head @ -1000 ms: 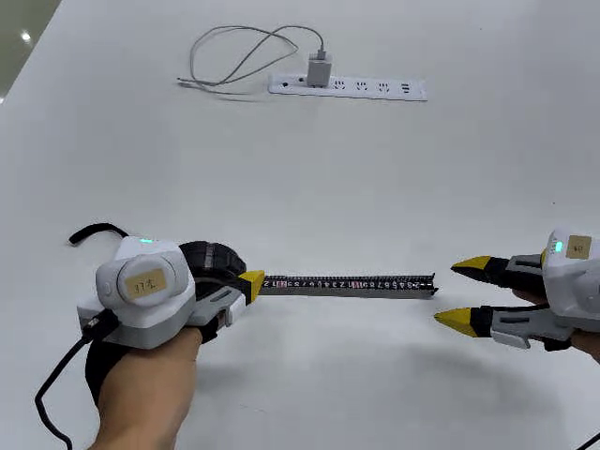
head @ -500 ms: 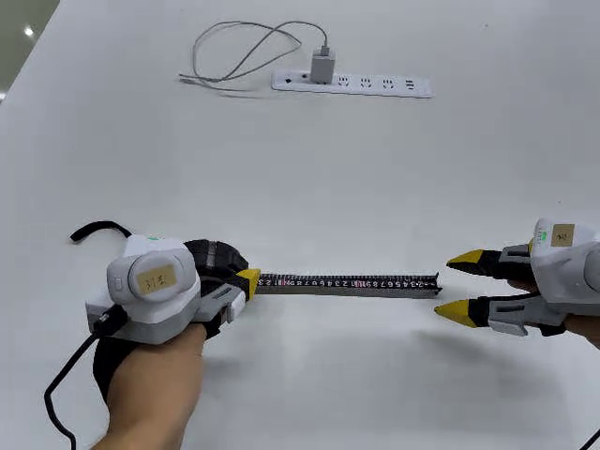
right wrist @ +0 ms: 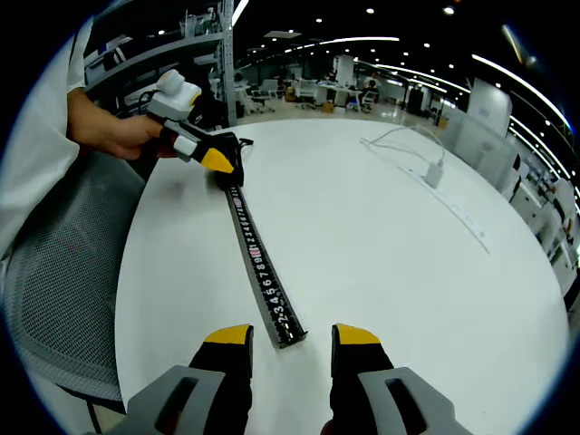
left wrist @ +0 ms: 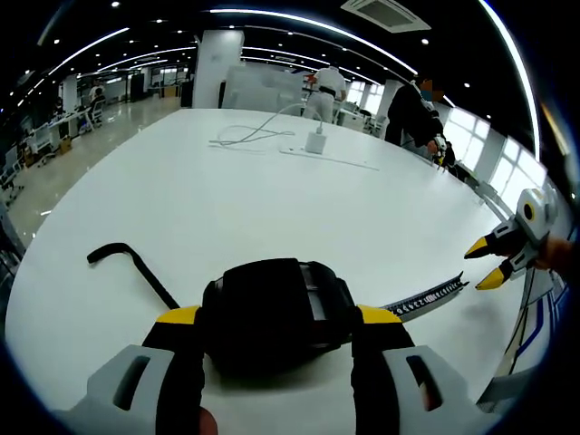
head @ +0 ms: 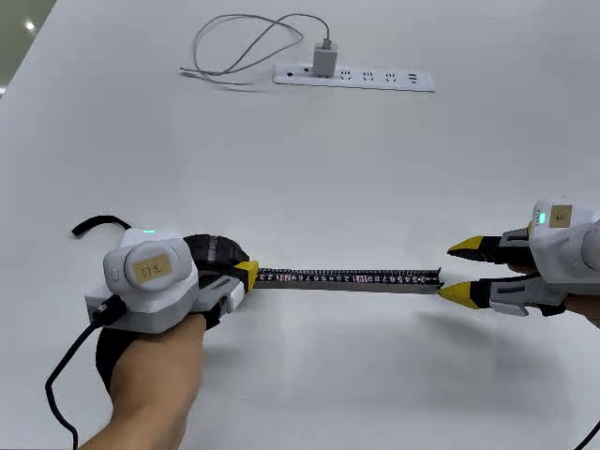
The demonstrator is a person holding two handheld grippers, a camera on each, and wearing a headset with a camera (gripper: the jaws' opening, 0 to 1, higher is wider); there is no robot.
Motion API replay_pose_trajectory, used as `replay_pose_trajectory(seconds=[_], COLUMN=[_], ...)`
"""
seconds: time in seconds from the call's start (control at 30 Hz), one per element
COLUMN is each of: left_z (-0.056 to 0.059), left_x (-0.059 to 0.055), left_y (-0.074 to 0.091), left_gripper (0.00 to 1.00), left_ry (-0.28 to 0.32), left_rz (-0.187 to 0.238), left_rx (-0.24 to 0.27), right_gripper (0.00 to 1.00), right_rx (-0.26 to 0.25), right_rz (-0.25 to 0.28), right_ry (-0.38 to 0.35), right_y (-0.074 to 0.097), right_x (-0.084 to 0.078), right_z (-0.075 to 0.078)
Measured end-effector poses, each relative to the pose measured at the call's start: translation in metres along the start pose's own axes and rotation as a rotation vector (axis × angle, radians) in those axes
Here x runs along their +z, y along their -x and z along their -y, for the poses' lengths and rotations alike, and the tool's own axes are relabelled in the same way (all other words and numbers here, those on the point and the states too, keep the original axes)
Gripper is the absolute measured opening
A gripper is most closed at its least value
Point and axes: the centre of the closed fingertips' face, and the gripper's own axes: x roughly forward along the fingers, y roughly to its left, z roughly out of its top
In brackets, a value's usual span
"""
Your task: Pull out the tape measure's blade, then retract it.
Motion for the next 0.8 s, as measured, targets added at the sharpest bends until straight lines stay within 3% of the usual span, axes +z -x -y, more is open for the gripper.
replay_pose_trajectory(seconds=[0.27,0.8], left_z=[-0.001,0.001], left_x=[0.001,0.001], left_y=[0.001,0.002], left_gripper=[0.62,0.61], left_ry=[0.034,0.027], left_rz=[0.004,-0.001], left_rx=[-0.014,-0.023], right_gripper=[0.3,0.28], right_rx=[0.015,0.059], right_rz=[-0.015,-0.069], right_ry=[0.017,0.061], right_y=[-0.004,-0.011], right_x=[-0.001,-0.005], right_z=[0.001,0.0])
